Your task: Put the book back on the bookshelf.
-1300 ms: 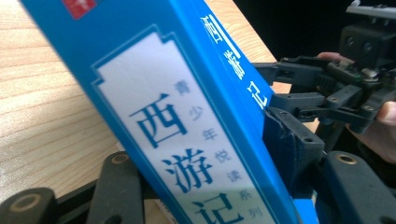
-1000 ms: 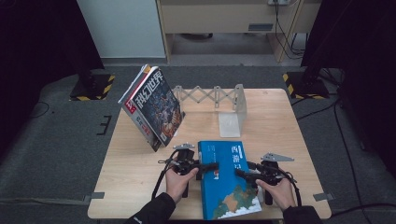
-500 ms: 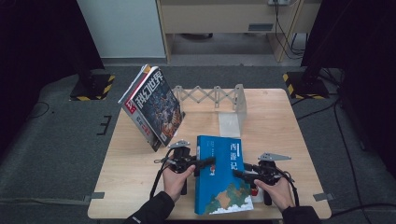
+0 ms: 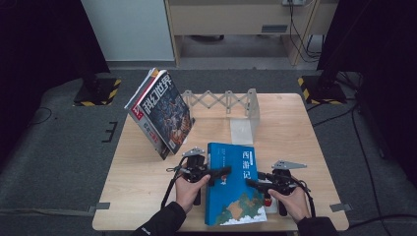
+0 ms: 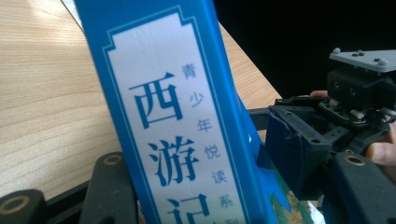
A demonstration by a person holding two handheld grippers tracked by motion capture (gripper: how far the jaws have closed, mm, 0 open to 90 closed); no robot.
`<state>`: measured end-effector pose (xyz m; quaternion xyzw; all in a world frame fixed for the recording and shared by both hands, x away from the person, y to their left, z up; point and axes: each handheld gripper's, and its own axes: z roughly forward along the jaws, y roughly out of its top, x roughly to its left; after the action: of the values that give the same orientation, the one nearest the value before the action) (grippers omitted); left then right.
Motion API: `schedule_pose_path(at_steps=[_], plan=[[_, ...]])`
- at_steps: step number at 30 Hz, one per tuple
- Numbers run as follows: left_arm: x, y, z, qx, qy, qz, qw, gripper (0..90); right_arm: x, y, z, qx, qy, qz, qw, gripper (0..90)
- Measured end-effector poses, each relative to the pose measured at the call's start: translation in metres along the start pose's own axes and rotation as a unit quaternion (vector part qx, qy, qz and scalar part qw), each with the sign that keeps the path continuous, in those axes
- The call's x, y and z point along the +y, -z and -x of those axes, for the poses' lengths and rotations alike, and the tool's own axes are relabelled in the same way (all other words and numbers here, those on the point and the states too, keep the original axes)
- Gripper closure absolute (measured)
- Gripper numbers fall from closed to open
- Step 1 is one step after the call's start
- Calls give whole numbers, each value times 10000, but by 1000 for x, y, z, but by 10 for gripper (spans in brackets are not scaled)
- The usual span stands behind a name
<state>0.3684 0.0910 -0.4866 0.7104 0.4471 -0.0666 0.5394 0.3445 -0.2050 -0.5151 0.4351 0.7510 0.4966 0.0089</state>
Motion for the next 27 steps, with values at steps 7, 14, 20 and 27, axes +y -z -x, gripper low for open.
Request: schedule_pose_path(at_steps=[7, 14, 20, 27], plan=[[0, -4, -5, -79, 36, -44, 10000, 446, 1, 0, 0, 14, 44, -35, 10000, 415], [1, -6, -9, -184, 161, -75, 9997, 472, 2, 1, 0, 44, 74, -43, 10000, 415], [3, -12, -8, -246, 262, -111, 9993, 442, 2, 1, 1, 52, 117, -50, 9999, 416], [5, -15, -7, -173, 231, -211, 9994, 438, 3, 1, 1, 47, 106, -97, 9999, 416]])
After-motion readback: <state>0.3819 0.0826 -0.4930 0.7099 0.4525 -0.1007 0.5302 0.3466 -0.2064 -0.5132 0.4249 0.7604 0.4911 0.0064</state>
